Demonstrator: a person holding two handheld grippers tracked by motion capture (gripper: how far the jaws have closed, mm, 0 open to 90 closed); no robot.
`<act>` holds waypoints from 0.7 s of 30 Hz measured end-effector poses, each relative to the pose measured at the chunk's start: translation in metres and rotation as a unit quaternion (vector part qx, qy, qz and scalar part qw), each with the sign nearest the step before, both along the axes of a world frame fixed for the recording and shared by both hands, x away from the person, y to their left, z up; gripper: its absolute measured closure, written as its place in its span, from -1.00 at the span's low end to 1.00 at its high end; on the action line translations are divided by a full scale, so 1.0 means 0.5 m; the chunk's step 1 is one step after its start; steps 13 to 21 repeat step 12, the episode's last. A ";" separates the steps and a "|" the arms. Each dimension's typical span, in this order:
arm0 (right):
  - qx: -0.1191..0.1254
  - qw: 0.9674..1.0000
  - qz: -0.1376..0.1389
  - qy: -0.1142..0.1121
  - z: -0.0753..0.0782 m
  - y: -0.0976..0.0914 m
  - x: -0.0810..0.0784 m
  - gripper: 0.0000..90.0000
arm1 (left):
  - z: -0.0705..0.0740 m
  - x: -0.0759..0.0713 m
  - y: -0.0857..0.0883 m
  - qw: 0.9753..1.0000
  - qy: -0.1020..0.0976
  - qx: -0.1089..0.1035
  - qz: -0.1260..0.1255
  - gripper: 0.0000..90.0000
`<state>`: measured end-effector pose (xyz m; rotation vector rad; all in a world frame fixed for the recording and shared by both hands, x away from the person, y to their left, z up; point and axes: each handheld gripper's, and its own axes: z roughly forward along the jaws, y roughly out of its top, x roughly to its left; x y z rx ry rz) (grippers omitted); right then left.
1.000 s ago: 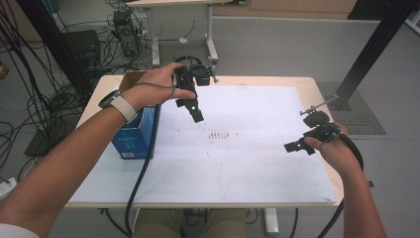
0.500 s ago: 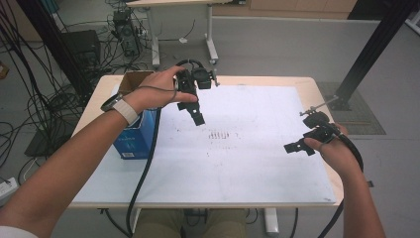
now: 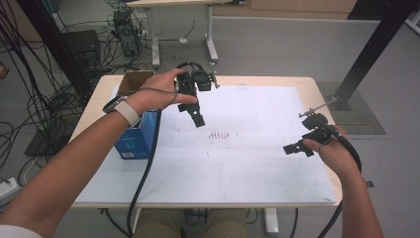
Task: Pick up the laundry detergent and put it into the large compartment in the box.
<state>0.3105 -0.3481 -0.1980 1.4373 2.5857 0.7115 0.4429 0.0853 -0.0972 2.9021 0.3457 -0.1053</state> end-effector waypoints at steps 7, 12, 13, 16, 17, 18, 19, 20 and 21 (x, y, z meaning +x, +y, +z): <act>0.001 1.000 -0.001 0.001 -0.001 0.000 0.000 -0.84 | -0.004 0.001 0.002 1.000 0.003 -0.002 0.002 -0.85; 0.003 1.000 -0.001 0.001 -0.004 0.000 -0.001 -0.84 | -0.003 0.001 0.006 1.000 0.003 -0.005 0.007 -0.86; 0.003 1.000 -0.001 0.001 -0.004 0.000 -0.001 -0.84 | -0.003 0.001 0.006 1.000 0.003 -0.005 0.007 -0.86; 0.003 1.000 -0.001 0.001 -0.004 0.000 -0.001 -0.84 | -0.003 0.001 0.006 1.000 0.003 -0.005 0.007 -0.86; 0.003 1.000 -0.001 0.001 -0.004 0.000 -0.001 -0.84 | -0.003 0.001 0.006 1.000 0.003 -0.005 0.007 -0.86; 0.003 1.000 -0.001 0.001 -0.004 0.000 -0.001 -0.84 | -0.003 0.001 0.006 1.000 0.003 -0.005 0.007 -0.86; 0.003 1.000 -0.001 0.001 -0.004 0.000 -0.001 -0.84 | -0.003 0.001 0.006 1.000 0.003 -0.005 0.007 -0.86; 0.003 1.000 -0.001 0.001 -0.004 0.000 -0.001 -0.84 | -0.003 0.001 0.006 1.000 0.003 -0.005 0.007 -0.86; 0.003 1.000 -0.001 0.001 -0.004 0.000 -0.001 -0.84 | -0.003 0.001 0.006 1.000 0.003 -0.005 0.007 -0.86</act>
